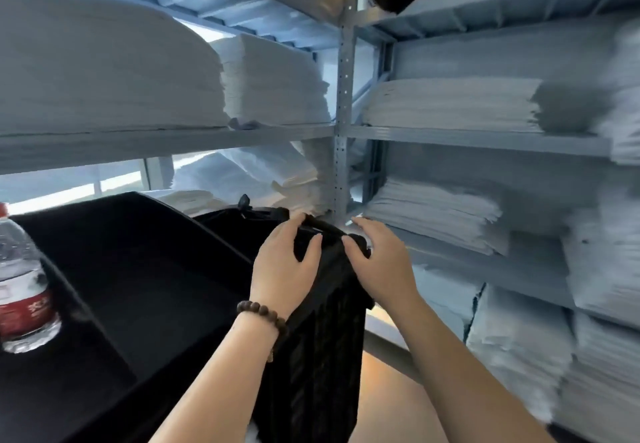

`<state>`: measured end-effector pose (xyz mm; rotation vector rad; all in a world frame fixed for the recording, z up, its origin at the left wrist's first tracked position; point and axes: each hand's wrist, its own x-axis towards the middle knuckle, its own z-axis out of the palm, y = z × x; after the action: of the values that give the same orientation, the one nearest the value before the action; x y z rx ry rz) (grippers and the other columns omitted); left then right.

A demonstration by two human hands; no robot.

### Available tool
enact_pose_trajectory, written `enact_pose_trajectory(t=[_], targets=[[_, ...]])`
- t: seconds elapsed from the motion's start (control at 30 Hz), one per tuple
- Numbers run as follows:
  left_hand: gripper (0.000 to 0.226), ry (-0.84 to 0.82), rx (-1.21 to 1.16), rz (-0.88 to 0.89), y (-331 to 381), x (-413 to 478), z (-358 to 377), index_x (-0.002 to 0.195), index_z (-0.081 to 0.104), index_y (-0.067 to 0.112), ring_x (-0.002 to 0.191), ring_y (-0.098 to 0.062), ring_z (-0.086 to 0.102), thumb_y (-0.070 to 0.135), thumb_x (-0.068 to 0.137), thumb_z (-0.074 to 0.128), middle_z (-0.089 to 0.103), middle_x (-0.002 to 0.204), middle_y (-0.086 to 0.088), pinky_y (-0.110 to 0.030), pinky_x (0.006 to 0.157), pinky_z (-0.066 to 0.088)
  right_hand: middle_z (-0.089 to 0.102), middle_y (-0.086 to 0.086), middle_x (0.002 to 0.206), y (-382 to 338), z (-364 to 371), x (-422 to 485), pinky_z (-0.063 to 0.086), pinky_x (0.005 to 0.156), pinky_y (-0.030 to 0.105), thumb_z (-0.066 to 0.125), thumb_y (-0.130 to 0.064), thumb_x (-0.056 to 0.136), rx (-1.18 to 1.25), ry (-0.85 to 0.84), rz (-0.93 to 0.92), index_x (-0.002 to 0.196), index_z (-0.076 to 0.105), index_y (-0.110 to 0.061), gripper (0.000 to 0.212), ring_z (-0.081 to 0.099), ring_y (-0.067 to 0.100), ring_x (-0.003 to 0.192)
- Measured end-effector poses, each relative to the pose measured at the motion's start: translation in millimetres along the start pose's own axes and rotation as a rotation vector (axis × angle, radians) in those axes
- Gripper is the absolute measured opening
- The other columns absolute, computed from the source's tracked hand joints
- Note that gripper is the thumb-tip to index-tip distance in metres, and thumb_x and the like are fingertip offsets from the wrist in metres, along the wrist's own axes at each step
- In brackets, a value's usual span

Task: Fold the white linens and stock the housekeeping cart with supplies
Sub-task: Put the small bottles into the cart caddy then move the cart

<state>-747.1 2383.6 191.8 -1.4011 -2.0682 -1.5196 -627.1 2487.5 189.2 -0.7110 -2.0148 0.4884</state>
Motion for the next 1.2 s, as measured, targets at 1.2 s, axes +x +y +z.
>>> enact_pose_trajectory(t=[1.2], targets=[[0.052,-1.143,-0.403,0.538,121,-393,100,0.142,0.043,0.013,0.129,-0.016,0.043,0.033,0.095,0.052,0.049,0.141,-0.001,-0.018,0.104,0.026,0.048,-0.003,0.135,-15,-170,-508,0.038,0.089,0.025,0.052,-0.032,0.093,-0.715,0.499,1.085,0.134,0.049,-0.018,0.044,0.045,0.013,0.119]])
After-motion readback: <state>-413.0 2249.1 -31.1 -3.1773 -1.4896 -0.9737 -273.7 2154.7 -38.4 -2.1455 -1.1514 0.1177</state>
